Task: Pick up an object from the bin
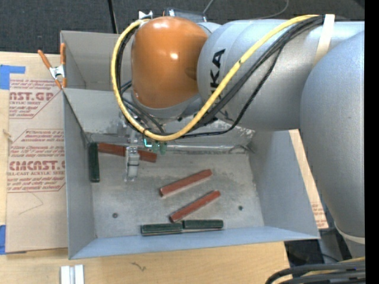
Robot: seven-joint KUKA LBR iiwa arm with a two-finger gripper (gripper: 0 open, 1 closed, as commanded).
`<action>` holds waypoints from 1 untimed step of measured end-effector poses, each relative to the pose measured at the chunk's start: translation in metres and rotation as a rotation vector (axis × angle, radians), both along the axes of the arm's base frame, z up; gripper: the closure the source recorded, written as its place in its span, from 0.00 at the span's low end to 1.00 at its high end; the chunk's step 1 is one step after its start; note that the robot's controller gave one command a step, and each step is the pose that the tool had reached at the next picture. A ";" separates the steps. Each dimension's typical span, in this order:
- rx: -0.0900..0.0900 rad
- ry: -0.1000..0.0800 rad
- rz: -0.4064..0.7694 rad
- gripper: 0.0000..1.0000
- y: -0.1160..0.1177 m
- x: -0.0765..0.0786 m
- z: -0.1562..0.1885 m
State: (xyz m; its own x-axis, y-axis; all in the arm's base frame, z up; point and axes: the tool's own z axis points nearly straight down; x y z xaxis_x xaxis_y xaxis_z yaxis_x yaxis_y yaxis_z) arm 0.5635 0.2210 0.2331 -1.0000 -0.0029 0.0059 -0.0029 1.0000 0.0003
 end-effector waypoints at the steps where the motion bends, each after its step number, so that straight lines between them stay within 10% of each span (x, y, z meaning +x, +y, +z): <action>1: -0.005 0.000 -0.191 0.00 -0.110 -0.004 -0.117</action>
Offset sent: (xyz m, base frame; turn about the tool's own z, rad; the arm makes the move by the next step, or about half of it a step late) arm -0.0030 -0.1065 -0.1128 0.1855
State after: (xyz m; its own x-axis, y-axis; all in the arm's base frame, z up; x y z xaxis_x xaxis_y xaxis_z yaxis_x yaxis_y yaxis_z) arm 0.5590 0.1110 0.1157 -0.9824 0.1866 0.0057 0.1866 0.9824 -0.0044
